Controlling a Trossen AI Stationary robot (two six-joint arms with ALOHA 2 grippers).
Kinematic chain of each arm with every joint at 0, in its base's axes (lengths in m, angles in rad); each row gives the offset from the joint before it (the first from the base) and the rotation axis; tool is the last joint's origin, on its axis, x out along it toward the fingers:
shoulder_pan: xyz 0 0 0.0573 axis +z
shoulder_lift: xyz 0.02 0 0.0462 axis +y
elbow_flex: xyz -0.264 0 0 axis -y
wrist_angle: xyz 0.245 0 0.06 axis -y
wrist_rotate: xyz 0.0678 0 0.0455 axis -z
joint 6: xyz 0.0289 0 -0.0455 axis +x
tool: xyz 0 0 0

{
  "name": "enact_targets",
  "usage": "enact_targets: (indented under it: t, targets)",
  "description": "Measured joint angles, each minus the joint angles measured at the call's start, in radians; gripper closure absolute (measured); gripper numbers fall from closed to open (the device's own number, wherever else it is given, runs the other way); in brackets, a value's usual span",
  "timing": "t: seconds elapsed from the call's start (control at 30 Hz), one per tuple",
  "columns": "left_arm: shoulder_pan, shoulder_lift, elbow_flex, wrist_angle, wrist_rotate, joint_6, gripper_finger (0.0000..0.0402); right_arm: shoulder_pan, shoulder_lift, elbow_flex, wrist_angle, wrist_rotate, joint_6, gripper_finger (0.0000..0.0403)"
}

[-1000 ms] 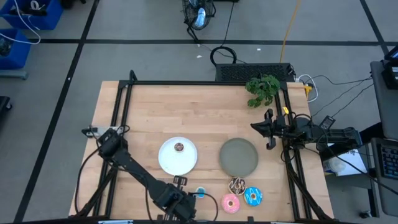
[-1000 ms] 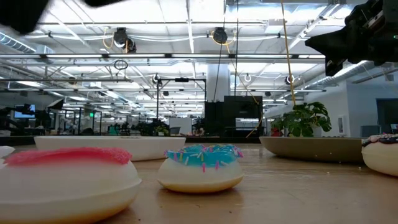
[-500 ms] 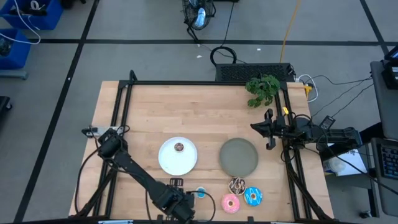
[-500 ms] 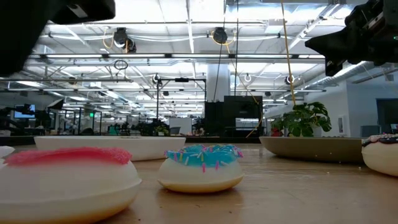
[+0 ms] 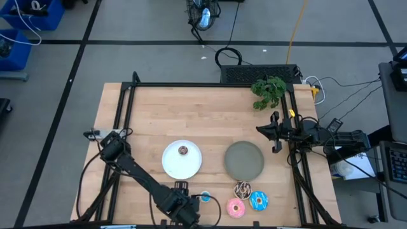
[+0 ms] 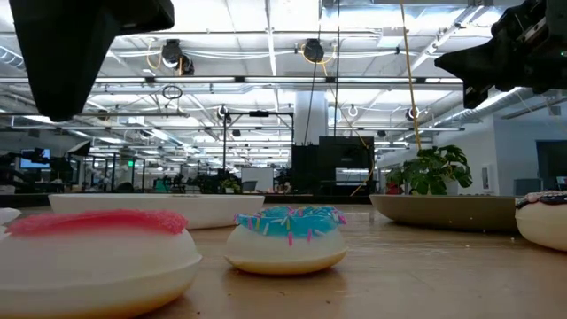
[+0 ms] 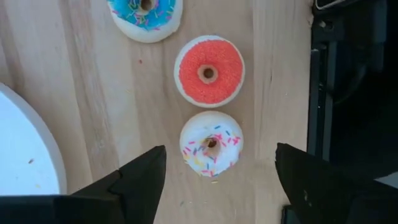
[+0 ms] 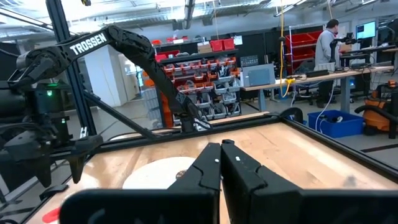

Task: Pick & Place donuts
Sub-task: Put the small white donut on the white plate

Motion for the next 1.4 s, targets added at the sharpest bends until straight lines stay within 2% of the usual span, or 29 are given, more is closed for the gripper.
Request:
enact_targets:
  t: [0.17,0.33,0.53,1.03,1.4]
  targets:
    - [-0.001,0.000,0.000,0.001,-0.008,0.037,0.0101,0.000,0.000,0.000,0.001,0.000,0.006,0.0403]
    - [-0.006,0.000,-0.043,0.078,-0.026,0.091,0.0101,0.000,0.000,0.000,0.002,0.000,0.007,0.0403]
    - [-0.004,0.001,-0.132,0.132,0.023,0.096,0.0101,0.000,0.000,0.000,0.002,0.001,0.007,0.0403]
    - [-0.001,-0.001,-0.243,0.255,0.020,0.078,0.0101,0.000,0.000,0.000,0.003,0.003,0.008,0.0403]
    - [0.002,-0.003,-0.256,0.277,0.022,0.076,0.0101,0.000,0.000,0.000,0.003,0.003,0.007,0.0403]
